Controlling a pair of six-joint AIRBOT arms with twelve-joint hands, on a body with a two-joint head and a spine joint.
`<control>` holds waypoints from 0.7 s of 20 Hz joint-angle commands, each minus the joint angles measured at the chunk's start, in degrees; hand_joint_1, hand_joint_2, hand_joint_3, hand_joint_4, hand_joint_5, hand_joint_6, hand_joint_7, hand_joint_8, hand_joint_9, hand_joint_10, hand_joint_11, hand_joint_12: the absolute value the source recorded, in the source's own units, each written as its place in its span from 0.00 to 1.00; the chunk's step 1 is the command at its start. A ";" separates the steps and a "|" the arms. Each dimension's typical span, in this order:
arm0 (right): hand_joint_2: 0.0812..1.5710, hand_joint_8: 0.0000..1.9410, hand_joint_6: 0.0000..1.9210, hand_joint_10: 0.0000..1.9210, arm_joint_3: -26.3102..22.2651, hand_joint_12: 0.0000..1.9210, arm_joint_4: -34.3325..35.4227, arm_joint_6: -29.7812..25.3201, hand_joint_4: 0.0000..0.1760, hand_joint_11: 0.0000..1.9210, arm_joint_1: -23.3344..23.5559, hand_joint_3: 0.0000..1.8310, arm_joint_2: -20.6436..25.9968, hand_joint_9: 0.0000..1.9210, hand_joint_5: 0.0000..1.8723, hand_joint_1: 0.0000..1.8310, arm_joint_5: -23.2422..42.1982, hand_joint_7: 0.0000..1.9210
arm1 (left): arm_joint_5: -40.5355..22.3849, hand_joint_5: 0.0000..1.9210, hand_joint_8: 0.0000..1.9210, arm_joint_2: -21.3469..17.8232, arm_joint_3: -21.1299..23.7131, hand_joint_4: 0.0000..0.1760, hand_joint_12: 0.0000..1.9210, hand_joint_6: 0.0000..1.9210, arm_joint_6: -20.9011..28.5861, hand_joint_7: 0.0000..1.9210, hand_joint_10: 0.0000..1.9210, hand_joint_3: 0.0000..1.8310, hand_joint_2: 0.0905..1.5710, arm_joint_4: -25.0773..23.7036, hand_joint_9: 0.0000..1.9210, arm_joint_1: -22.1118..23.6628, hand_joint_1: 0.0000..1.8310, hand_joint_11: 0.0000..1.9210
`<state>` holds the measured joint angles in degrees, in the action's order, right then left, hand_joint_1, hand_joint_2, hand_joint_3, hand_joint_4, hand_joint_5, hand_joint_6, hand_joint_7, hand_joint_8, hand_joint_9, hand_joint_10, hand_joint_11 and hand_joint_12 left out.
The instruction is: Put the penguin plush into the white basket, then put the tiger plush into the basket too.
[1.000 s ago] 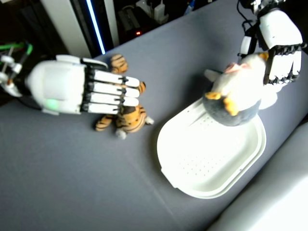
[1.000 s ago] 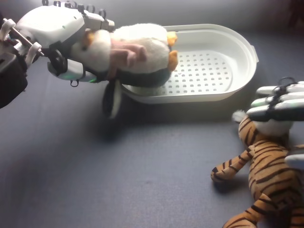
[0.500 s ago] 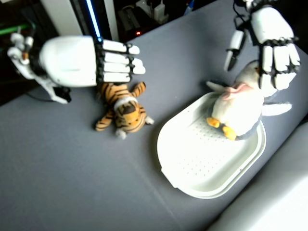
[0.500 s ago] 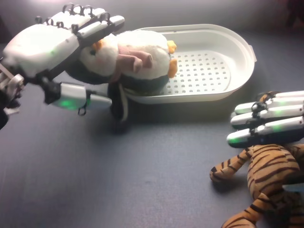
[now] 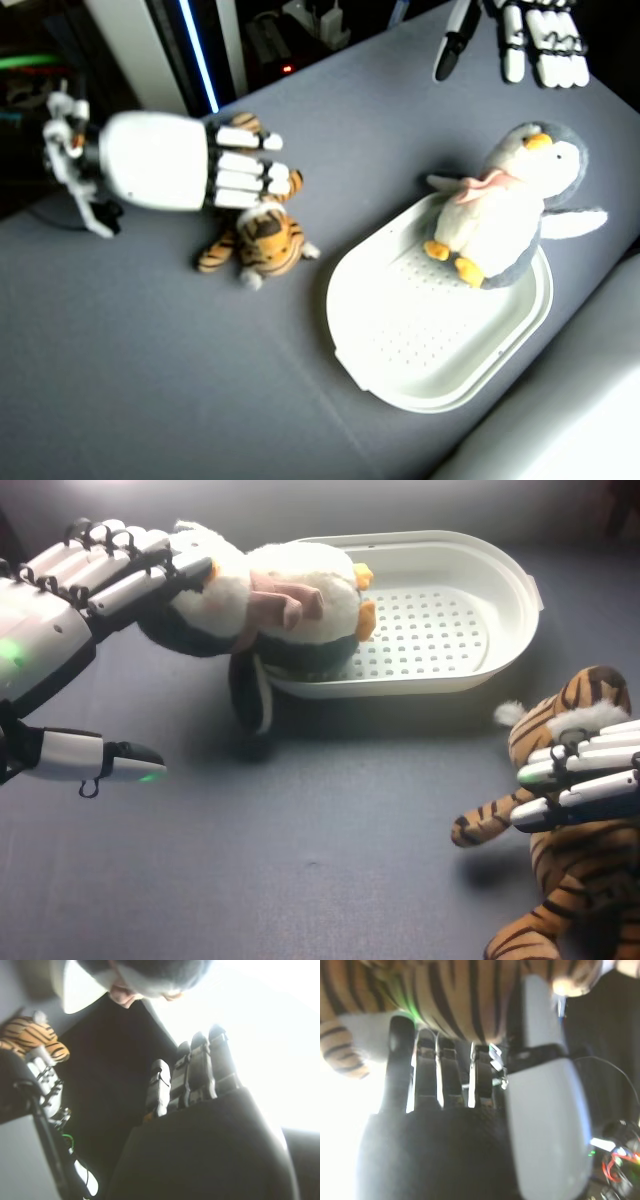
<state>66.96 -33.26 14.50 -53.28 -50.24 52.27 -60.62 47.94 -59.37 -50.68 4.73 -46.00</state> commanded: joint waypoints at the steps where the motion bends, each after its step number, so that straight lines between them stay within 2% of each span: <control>1: 0.74 0.02 0.02 0.62 0.31 0.31 2.64 0.47 0.07 0.27 0.96 0.00 -0.61 0.32 0.33 0.85 3.89 0.32 | -7.87 0.00 0.00 -0.26 0.07 1.00 0.00 0.00 0.17 0.00 0.00 0.00 0.46 0.32 0.00 0.47 0.49 0.00; 2: 0.75 0.57 0.42 0.73 0.98 0.51 3.31 0.52 0.00 0.38 1.22 0.00 -1.43 0.42 0.41 0.76 3.71 0.37 | -8.07 0.00 0.00 -0.25 0.13 1.00 0.00 0.00 0.17 0.00 0.00 0.00 0.46 0.31 0.00 0.45 0.50 0.00; 3: 0.74 0.66 0.51 0.73 1.46 0.61 4.24 0.54 0.00 0.41 1.50 0.00 -2.02 0.44 0.44 0.74 3.84 0.40 | -8.31 0.00 0.00 -0.26 0.19 1.00 0.00 0.00 0.18 0.00 0.00 0.00 0.45 0.32 0.00 0.40 0.50 0.00; 4: 0.78 0.70 0.69 0.81 1.90 0.76 5.86 0.70 0.00 0.33 1.68 0.00 -2.28 0.36 0.42 0.72 5.28 0.33 | -8.52 0.00 0.00 -0.30 0.27 1.00 0.00 0.00 0.27 0.00 0.00 0.00 0.45 0.32 0.00 0.28 0.51 0.00; 6: 0.77 0.66 0.68 0.78 1.91 0.76 11.39 3.47 0.00 0.33 2.27 0.00 -2.26 0.39 0.42 0.73 10.82 0.35 | -9.49 0.00 0.00 -0.97 0.98 1.00 0.00 0.00 0.41 0.00 0.00 0.00 0.45 0.29 0.00 -0.56 0.51 0.00; 7: 0.77 0.65 0.65 0.81 1.92 0.75 14.27 4.90 0.00 0.32 3.13 0.00 -2.23 0.37 0.43 0.73 14.04 0.35 | -10.37 0.00 0.00 -1.48 1.48 1.00 0.00 0.00 0.42 0.00 0.00 0.00 0.45 0.34 0.00 -1.23 0.49 0.00; 8: 0.71 0.49 0.54 0.67 1.95 0.60 16.74 6.57 0.00 0.39 4.29 0.00 -2.23 0.47 0.50 0.75 16.62 0.46 | -11.09 0.00 0.00 -1.76 1.86 1.00 0.00 0.00 0.42 0.00 0.00 0.00 0.47 0.45 0.00 -1.68 0.49 0.00; 9: 0.71 0.49 0.54 0.67 2.12 0.60 18.87 8.50 0.00 0.39 5.89 0.00 -2.30 0.47 0.50 0.75 18.37 0.46 | -11.60 0.00 0.00 -1.79 1.97 1.00 0.00 0.00 0.45 0.00 0.00 0.00 0.47 0.52 0.00 -1.87 0.49 0.00; 10: 0.71 0.51 0.57 0.68 2.40 0.58 20.73 10.44 0.00 0.39 7.17 0.00 -2.63 0.46 0.47 0.74 19.37 0.47 | -11.81 0.00 0.00 -1.59 1.98 1.00 0.00 0.00 0.47 0.00 0.00 0.00 0.48 0.52 0.00 -1.88 0.48 0.00; 11: 0.71 0.53 0.58 0.64 2.98 0.55 22.42 12.23 0.00 0.39 8.59 0.00 -3.27 0.47 0.47 0.75 19.92 0.46 | -11.87 0.00 0.00 -1.36 1.98 1.00 0.00 0.00 0.48 0.00 0.00 0.00 0.48 0.52 0.00 -1.89 0.45 0.00; 12: 0.71 0.53 0.58 0.64 4.15 0.55 23.50 13.64 0.00 0.39 10.36 0.00 -4.32 0.47 0.47 0.75 19.88 0.46 | -12.00 0.00 0.00 -1.17 1.98 1.00 0.00 0.00 0.55 0.00 0.00 0.00 0.48 0.52 0.00 -2.02 0.45 0.00; 13: 0.69 0.47 0.53 0.60 5.47 0.43 24.21 14.20 0.00 0.36 12.32 0.00 -5.64 0.48 0.52 0.75 19.09 0.50 | -12.09 0.00 0.00 -1.05 1.98 1.00 0.00 0.00 0.63 0.00 0.00 0.00 0.47 0.52 0.00 -2.15 0.44 0.00; 14: 0.68 0.44 0.46 0.61 7.42 0.44 24.45 14.44 0.00 0.39 14.77 0.00 -7.20 0.48 0.56 0.75 16.97 0.52 | -12.11 0.00 0.00 -0.98 1.97 1.00 0.00 0.00 0.64 0.00 0.00 0.00 0.47 0.52 0.00 -2.18 0.44 0.00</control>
<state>75.29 -11.44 28.77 -37.85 -58.59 62.57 -65.43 47.00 -57.32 -50.17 4.91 -48.71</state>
